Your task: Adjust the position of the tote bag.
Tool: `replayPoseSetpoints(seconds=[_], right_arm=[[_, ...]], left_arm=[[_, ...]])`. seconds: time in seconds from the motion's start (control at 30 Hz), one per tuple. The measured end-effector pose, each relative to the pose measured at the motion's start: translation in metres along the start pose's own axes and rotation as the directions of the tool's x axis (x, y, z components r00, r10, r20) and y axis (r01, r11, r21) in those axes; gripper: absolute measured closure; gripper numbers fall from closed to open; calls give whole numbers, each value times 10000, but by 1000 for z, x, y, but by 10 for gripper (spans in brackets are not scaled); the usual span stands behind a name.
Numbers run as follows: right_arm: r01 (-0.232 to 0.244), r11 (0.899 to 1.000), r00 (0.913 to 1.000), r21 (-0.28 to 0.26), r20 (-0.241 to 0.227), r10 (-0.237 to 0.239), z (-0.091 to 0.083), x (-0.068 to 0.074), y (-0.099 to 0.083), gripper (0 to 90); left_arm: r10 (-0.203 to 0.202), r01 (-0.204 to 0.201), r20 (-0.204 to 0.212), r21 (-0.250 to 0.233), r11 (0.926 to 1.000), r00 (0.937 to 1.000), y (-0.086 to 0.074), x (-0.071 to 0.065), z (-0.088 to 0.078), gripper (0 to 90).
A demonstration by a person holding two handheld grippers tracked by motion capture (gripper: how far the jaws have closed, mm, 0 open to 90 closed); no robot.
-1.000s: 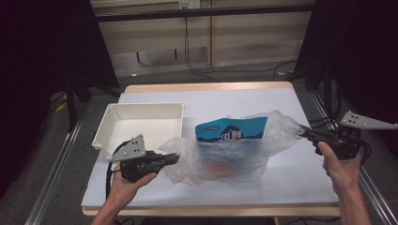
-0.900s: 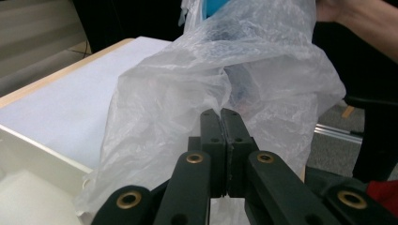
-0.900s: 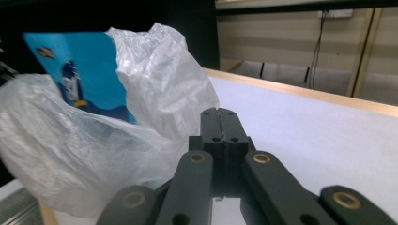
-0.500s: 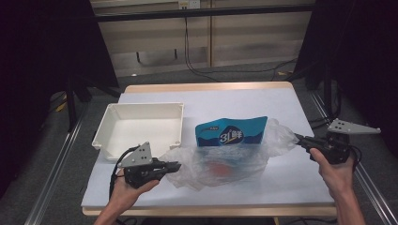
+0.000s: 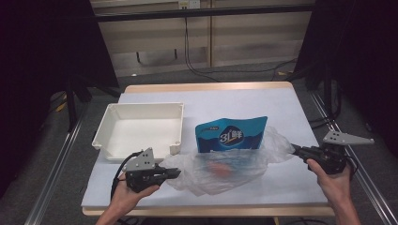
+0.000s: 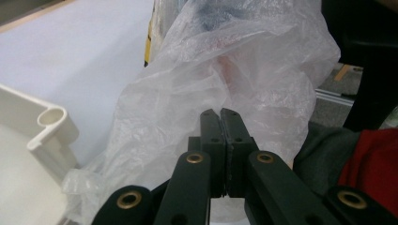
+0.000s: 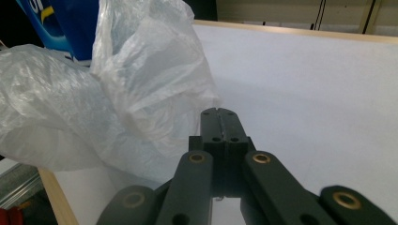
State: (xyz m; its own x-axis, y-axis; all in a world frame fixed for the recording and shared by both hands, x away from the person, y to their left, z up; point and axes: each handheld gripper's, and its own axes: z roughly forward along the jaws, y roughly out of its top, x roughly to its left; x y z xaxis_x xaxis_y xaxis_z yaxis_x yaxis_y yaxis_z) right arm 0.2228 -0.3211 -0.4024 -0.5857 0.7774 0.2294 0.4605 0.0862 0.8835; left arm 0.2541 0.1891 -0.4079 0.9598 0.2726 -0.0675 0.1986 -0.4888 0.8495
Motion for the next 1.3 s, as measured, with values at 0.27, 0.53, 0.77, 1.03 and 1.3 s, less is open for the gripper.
replayPoseSetpoints(seconds=[0.27,0.53,0.77,1.03,1.3], right_arm=[[-207,9983,9997,550,135,200,4,-1,-13,900],[-19,9937,9997,1123,249,-9,13,0,-21,900],[-203,9889,9993,1472,347,154,17,-2,-32,900],[-196,9788,9984,2037,561,83,26,-2,-42,900],[-43,9668,9987,2555,495,-87,36,-1,-47,900]], left_arm=[[33,-32,-33,581,9983,10000,-8,0,8,895],[61,-63,16,1292,9916,10000,-17,-1,13,895],[-183,190,-55,1602,9869,9998,-23,-1,19,898],[-199,294,-438,2270,9734,9988,-29,4,22,899],[-133,292,-595,2742,9612,9981,-36,8,27,900]])
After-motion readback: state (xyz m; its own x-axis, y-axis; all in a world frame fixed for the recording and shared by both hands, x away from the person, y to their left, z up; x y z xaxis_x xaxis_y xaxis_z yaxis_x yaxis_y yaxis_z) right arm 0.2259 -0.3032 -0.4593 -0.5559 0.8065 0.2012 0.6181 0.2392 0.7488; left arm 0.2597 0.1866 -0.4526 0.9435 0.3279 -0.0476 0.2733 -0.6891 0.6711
